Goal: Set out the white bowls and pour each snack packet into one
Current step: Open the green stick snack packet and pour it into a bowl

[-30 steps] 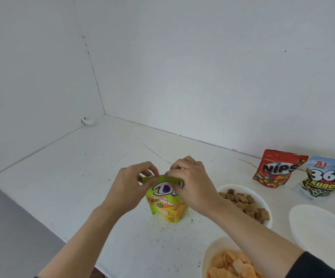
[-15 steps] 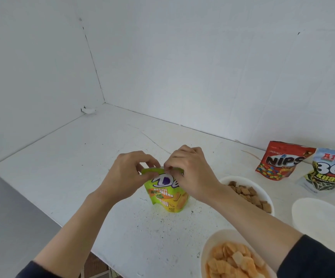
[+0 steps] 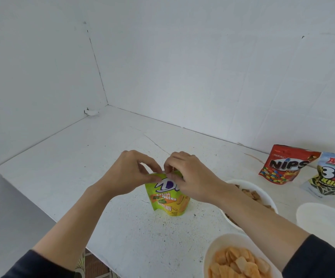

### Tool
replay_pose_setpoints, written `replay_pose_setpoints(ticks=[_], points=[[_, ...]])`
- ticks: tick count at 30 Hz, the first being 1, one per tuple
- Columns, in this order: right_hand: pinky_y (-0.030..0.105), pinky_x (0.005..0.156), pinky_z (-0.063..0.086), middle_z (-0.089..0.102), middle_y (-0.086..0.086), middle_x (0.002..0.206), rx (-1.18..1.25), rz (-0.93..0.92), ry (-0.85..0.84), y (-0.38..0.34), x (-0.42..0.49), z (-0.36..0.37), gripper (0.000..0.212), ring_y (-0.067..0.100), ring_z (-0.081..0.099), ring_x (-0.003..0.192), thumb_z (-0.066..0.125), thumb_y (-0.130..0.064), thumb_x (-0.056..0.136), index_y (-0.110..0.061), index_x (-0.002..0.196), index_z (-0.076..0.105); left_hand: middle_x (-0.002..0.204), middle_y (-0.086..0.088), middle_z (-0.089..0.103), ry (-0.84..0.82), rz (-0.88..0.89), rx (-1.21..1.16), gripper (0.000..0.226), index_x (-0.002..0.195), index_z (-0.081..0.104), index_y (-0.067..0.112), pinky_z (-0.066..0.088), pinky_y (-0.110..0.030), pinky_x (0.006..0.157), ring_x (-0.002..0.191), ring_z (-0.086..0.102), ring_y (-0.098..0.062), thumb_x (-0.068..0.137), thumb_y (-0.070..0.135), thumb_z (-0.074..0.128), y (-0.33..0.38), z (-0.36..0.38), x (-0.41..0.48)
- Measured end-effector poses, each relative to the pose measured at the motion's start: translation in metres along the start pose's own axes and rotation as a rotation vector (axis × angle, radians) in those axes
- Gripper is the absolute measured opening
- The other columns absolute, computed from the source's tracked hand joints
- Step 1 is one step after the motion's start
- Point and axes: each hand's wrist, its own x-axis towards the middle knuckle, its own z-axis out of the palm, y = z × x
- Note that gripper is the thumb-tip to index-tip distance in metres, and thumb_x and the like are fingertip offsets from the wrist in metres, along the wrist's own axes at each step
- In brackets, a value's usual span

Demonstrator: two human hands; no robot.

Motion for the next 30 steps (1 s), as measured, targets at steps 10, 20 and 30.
replay_pose_setpoints(ticks=[10, 20, 30], points=[[0.04, 0.084, 0.041, 0.051, -0.01, 0.1, -0.268, -0.048, 0.121, -0.008, -0.017, 0.011, 0.005, 0.016, 0.046, 0.095, 0.054, -0.018, 0.098, -0.023, 0.096, 0.053, 0.066, 0.009, 0.072, -0.206, -0.119, -0.037, 0.017, 0.081, 0.082, 0.021, 0.043, -0.012, 0.06, 0.059, 0.057, -0.001, 0.092, 0.032, 0.075, 0.017, -0.006, 0.006], [0.038, 0.085, 0.036, 0.052, -0.016, 0.097, -0.235, -0.11, 0.097, -0.006, -0.031, 0.003, 0.01, 0.012, 0.042, 0.096, 0.052, -0.017, 0.098, -0.025, 0.093, 0.051, 0.076, -0.01, 0.078, -0.184, -0.216, -0.08, 0.007, 0.081, 0.084, 0.01, 0.048, -0.022, 0.065, 0.067, 0.064, -0.009, 0.079, 0.015, 0.087, 0.021, -0.001, 0.008], [0.036, 0.089, 0.037, 0.056, -0.017, 0.103, -0.131, 0.001, 0.12, -0.001, -0.037, 0.0, 0.013, 0.01, 0.041, 0.104, 0.062, -0.039, 0.095, -0.027, 0.097, 0.064, 0.081, -0.004, 0.073, -0.48, -0.209, -0.242, 0.025, 0.09, 0.079, 0.007, 0.051, -0.021, 0.071, 0.072, 0.061, -0.012, 0.087, -0.008, 0.059, 0.025, 0.009, 0.005]])
